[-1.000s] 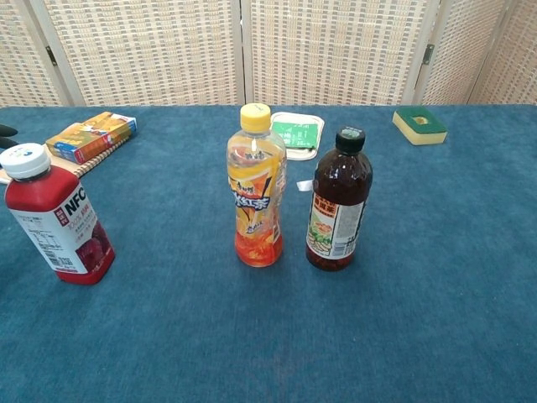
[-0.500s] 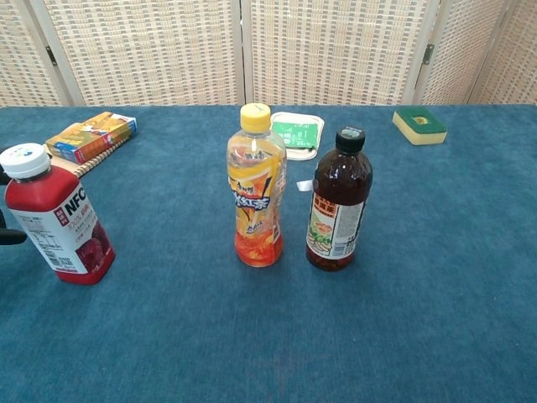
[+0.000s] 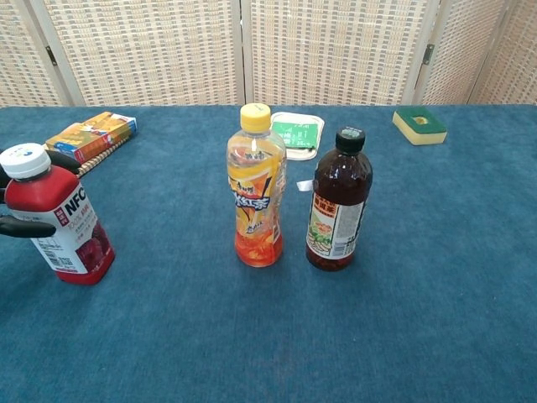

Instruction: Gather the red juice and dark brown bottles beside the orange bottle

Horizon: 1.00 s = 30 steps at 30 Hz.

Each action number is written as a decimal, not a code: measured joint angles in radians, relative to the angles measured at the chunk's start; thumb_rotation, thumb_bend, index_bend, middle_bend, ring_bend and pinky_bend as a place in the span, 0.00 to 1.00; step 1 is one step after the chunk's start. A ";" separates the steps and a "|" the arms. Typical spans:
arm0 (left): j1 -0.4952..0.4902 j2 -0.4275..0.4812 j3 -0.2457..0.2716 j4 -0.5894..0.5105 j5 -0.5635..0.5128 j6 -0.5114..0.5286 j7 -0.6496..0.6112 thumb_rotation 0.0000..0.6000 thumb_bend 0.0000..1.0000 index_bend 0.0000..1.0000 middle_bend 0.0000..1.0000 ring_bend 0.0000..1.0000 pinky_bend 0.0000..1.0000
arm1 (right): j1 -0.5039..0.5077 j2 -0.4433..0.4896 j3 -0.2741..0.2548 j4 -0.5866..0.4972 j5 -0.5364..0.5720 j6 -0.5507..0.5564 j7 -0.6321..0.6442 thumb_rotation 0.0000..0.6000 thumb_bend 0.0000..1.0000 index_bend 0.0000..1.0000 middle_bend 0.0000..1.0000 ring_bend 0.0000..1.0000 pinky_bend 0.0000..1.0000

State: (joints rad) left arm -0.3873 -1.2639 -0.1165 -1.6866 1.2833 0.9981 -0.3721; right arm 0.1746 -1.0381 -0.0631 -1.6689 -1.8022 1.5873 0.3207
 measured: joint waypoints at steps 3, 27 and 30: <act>-0.003 -0.013 -0.003 0.014 -0.007 -0.001 -0.003 1.00 0.05 0.21 0.17 0.23 0.41 | 0.000 0.001 0.003 0.000 0.001 -0.001 0.002 1.00 0.00 0.00 0.21 0.16 0.34; -0.007 -0.067 -0.016 0.039 -0.031 0.030 0.009 1.00 0.05 0.53 0.48 0.45 0.51 | -0.004 0.002 0.012 0.006 0.004 -0.006 0.018 1.00 0.00 0.00 0.22 0.16 0.34; -0.006 -0.070 -0.022 0.034 -0.026 0.048 0.020 1.00 0.05 0.54 0.49 0.46 0.52 | -0.005 0.002 0.011 0.007 0.002 -0.007 0.019 1.00 0.00 0.00 0.22 0.16 0.34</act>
State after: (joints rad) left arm -0.3937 -1.3342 -0.1384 -1.6522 1.2576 1.0463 -0.3518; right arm 0.1699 -1.0365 -0.0518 -1.6618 -1.7999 1.5802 0.3395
